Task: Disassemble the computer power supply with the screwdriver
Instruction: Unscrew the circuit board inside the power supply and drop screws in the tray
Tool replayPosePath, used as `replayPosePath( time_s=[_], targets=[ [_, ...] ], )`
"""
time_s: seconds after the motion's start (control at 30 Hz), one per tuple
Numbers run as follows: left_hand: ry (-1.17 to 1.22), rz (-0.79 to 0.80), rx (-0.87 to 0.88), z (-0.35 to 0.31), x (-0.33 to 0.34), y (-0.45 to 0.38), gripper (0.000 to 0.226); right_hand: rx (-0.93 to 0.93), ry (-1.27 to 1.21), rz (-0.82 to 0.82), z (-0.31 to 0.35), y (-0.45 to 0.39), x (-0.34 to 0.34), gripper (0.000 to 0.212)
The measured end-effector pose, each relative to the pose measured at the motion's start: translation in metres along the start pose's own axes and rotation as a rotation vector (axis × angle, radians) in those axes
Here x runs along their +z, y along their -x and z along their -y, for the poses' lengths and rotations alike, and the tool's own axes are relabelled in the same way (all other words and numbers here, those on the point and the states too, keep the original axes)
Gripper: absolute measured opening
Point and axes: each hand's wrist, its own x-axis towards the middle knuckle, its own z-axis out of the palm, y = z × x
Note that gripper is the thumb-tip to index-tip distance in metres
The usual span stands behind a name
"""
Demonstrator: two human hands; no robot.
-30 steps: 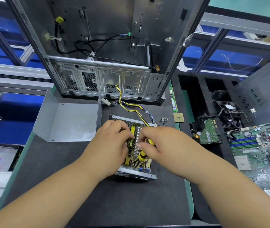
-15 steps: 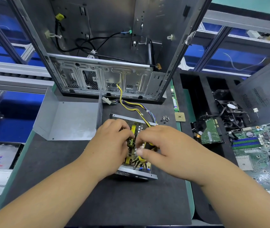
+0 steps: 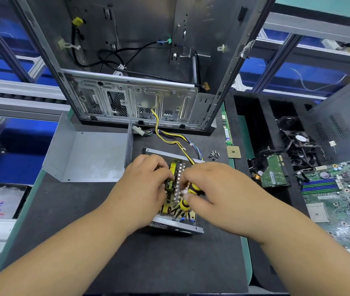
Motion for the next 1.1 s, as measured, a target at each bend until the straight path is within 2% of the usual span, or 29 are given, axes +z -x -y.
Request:
replayPosePath(
  time_s=[0.07,0.1,0.23,0.4,0.43,0.5,0.57,0.67,0.73,0.83,0.93,1.03,1.1],
  targets=[
    [0.006,0.008,-0.009,-0.0004,-0.0002,-0.0005,0.028,0.03,0.062,-0.013,0.0019,-0.0018,-0.001,0.039],
    [0.009,0.009,-0.013,-0.0008,-0.0004,-0.0005,0.028,0.046,0.053,-0.011,0.0026,-0.0028,-0.0014,0.041],
    [0.01,-0.002,-0.009,-0.0017,-0.0011,0.0,0.028,0.02,-0.045,-0.013,0.0031,-0.0039,-0.0007,0.019],
    [-0.005,0.007,-0.003,-0.0012,-0.001,-0.0001,0.029,0.033,-0.071,0.003,0.0019,0.0004,-0.0004,0.016],
    [-0.004,0.006,-0.003,-0.0012,-0.0008,-0.0002,0.029,0.019,-0.023,-0.014,0.0018,0.0005,0.0005,0.017],
    [0.004,0.003,-0.004,-0.0013,-0.0003,-0.0004,0.028,0.003,0.088,-0.037,0.0031,-0.0009,0.0011,0.034],
    [0.008,0.001,-0.008,-0.0017,-0.0004,-0.0004,0.026,0.018,0.093,-0.037,0.0045,-0.003,0.0006,0.041],
    [0.011,-0.003,-0.006,-0.0023,-0.0012,0.0003,0.026,0.006,0.0,-0.035,0.0042,-0.0041,0.0016,0.021],
    [0.007,0.0,-0.003,-0.0026,-0.0018,0.0005,0.027,0.012,-0.046,-0.028,0.0052,-0.0026,0.001,0.015],
    [-0.002,0.008,0.002,-0.0021,-0.0022,0.0003,0.028,0.035,-0.101,-0.01,0.0044,0.0004,0.0007,0.015],
    [-0.005,0.018,0.001,-0.0012,-0.0016,0.0002,0.028,0.017,-0.006,-0.029,0.003,0.0009,0.0018,0.016],
    [0.0,0.025,-0.011,-0.0013,-0.0013,-0.0004,0.028,0.035,0.063,-0.042,0.0046,-0.0021,-0.0001,0.033],
    [0.001,0.021,-0.016,-0.0018,-0.0015,-0.0005,0.028,0.044,-0.002,-0.036,0.0046,-0.0035,-0.0001,0.028]
  ],
)
